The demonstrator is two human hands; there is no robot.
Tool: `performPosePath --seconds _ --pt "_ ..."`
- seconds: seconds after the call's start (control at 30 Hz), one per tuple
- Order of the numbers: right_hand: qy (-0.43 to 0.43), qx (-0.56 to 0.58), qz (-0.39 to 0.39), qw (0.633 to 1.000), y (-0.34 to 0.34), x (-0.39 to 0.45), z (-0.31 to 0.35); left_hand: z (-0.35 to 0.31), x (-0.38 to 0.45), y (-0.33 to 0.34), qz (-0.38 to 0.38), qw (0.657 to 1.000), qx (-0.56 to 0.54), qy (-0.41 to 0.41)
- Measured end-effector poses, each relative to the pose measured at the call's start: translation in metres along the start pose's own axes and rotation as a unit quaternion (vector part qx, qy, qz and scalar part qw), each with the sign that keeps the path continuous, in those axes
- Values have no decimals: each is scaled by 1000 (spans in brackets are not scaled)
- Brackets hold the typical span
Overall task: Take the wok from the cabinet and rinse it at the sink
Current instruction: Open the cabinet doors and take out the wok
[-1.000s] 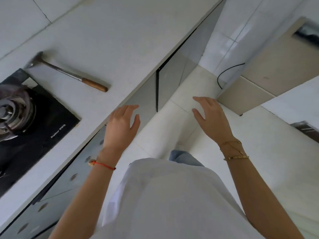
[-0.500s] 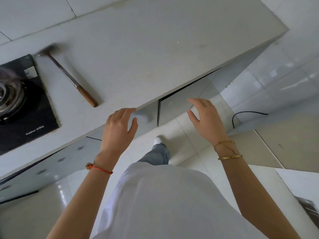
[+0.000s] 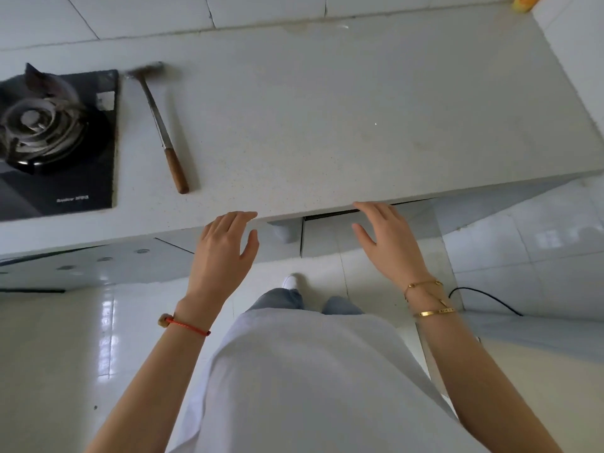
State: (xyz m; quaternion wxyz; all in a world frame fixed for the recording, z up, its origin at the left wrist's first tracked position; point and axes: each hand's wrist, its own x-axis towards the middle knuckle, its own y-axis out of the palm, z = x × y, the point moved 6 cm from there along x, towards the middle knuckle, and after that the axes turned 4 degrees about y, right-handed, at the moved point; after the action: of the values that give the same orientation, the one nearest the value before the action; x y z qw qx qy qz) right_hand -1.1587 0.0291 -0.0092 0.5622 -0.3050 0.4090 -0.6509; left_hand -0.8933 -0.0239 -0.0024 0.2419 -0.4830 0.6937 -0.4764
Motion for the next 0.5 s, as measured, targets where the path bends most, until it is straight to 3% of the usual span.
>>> performPosePath --seconds 0.27,0.5 --pt "-98 -30 93 990 -10 -6 -30 -50 -45 23 -51 994 24 -96" --pt "-126 -30 114 985 -13 -23 -47 -80 -75 35 -65 988 31 -134"
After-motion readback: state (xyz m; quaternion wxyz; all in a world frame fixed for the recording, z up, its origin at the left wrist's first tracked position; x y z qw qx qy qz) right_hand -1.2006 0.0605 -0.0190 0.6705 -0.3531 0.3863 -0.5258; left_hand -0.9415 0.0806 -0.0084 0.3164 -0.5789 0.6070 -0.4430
